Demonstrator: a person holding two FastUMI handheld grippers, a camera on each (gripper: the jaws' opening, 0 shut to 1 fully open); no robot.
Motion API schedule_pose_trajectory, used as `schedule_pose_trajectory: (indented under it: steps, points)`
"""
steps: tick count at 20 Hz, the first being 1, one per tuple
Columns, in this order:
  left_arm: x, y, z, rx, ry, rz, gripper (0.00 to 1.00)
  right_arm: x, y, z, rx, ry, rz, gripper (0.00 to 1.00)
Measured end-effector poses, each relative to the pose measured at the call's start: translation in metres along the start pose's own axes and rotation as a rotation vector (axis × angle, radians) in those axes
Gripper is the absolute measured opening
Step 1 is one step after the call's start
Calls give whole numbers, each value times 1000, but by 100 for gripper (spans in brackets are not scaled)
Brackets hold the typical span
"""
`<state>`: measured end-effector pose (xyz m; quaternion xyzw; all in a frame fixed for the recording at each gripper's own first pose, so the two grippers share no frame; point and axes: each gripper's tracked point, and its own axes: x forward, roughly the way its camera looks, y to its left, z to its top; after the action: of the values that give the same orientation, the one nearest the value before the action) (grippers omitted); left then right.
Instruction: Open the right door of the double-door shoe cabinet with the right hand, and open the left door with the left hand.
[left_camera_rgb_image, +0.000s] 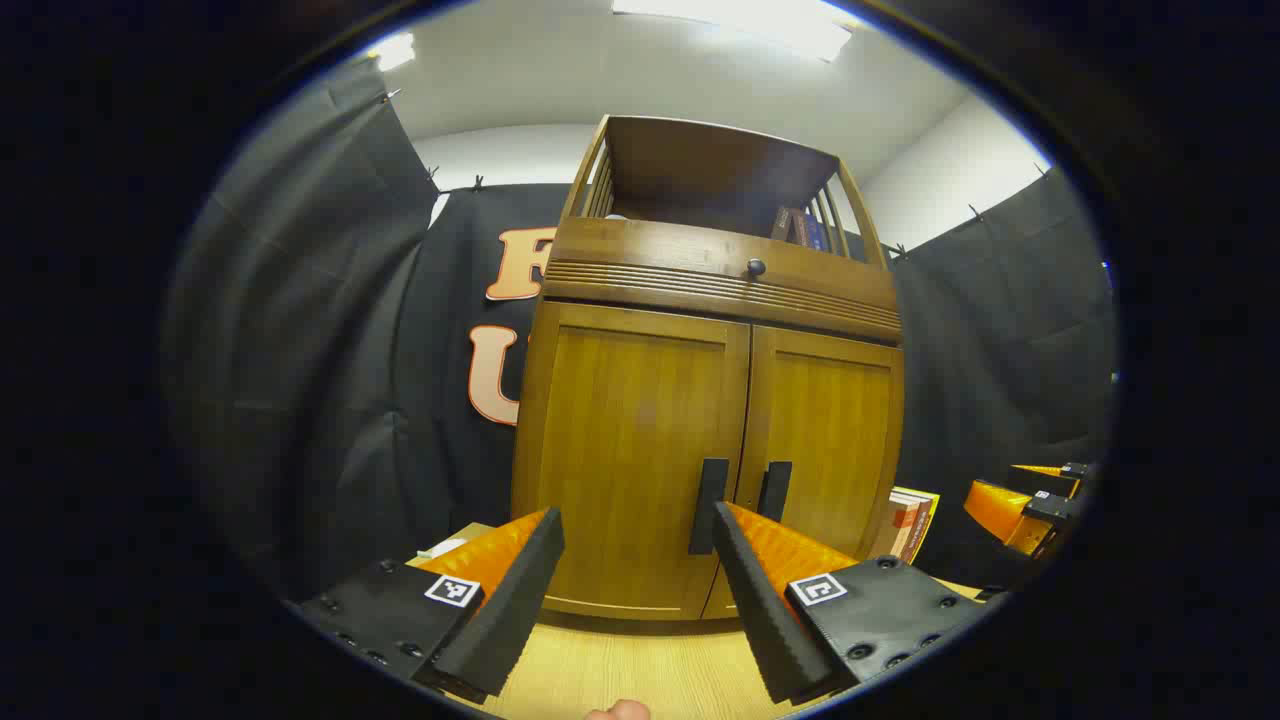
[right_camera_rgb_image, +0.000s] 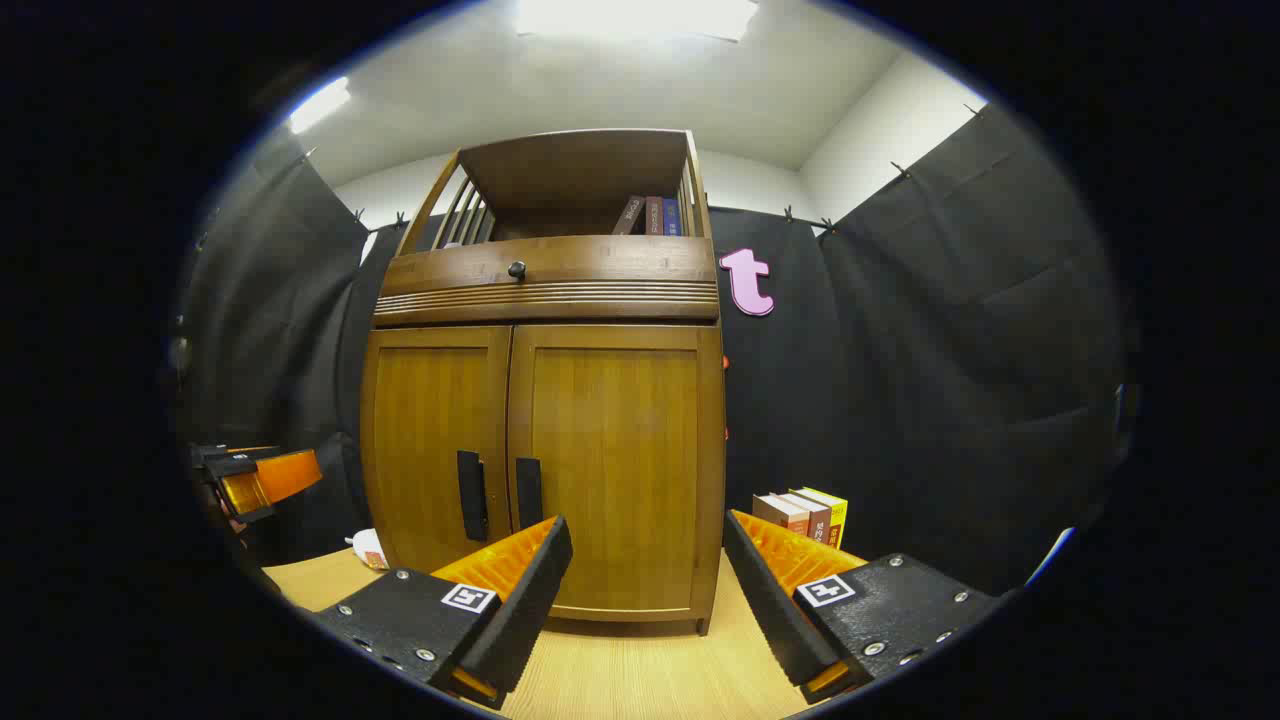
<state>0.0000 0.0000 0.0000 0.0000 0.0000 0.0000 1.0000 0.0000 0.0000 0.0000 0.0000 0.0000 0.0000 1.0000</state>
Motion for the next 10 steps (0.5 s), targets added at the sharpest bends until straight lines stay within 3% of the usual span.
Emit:
schedule_pose_trajectory:
  steps: [3,4,5,6,7,10]
  points:
    - [1,4,7,-5,-6,7,93,-2,-1,-1,-25,-5,-17,94]
    - [3,4,8,-7,-3,6,96,-1,-1,-2,-34,-9,-23,94]
    - [4,3,8,-5,1,3,96,-1,0,-2,-34,-9,-23,99]
    - [5,5,10,2,-1,8,97,1,5,-2,-26,-7,-15,94]
    - [6,7,12,12,-4,11,92,0,8,-1,-18,-6,-5,94]
    - [7,5,12,29,-9,3,93,-2,6,5,-31,-31,-30,93]
